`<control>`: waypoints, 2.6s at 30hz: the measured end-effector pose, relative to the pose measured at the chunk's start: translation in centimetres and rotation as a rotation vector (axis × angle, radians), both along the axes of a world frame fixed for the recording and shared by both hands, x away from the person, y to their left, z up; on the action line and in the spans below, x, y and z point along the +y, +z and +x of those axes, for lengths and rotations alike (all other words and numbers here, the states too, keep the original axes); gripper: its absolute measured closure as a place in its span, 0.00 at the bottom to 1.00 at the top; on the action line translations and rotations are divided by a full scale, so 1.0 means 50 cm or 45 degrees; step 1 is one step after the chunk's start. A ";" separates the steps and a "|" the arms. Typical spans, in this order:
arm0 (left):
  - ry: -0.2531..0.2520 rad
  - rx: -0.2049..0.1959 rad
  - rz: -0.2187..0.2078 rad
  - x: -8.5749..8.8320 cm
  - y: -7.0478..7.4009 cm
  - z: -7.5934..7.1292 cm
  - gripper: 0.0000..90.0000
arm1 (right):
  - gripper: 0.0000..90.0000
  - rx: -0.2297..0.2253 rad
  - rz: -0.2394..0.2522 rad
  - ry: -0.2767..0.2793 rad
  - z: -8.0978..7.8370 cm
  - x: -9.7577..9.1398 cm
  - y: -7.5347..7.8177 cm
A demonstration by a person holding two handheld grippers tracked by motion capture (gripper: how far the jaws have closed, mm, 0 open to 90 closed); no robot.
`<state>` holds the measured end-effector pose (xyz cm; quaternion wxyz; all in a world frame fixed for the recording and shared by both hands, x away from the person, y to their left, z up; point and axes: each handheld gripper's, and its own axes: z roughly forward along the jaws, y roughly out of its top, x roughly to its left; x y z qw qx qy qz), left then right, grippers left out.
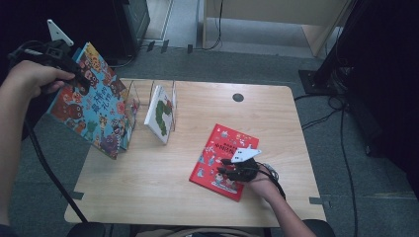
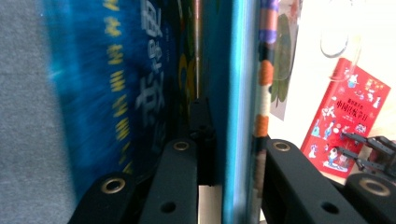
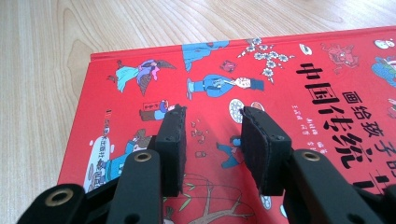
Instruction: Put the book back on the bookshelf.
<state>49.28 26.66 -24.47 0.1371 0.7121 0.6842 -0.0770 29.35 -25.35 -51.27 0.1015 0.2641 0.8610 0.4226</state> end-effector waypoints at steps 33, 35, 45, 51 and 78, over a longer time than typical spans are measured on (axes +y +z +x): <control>0.020 0.014 0.024 -0.014 -0.014 0.008 0.79 | 0.65 0.036 0.035 -0.007 0.003 -0.002 -0.001; 0.016 0.006 0.029 -0.011 -0.006 0.006 0.79 | 0.65 0.042 0.039 -0.008 0.003 -0.003 -0.001; 0.014 -0.023 0.055 0.001 0.021 -0.004 0.74 | 0.66 0.054 0.050 -0.014 0.005 -0.005 -0.001; 0.023 -0.048 0.047 0.012 0.038 -0.011 0.69 | 0.66 0.058 0.050 -0.015 0.005 -0.005 -0.001; -0.174 -0.228 -0.081 -0.067 0.032 -0.070 0.65 | 0.69 0.092 0.060 -0.082 0.020 -0.014 0.006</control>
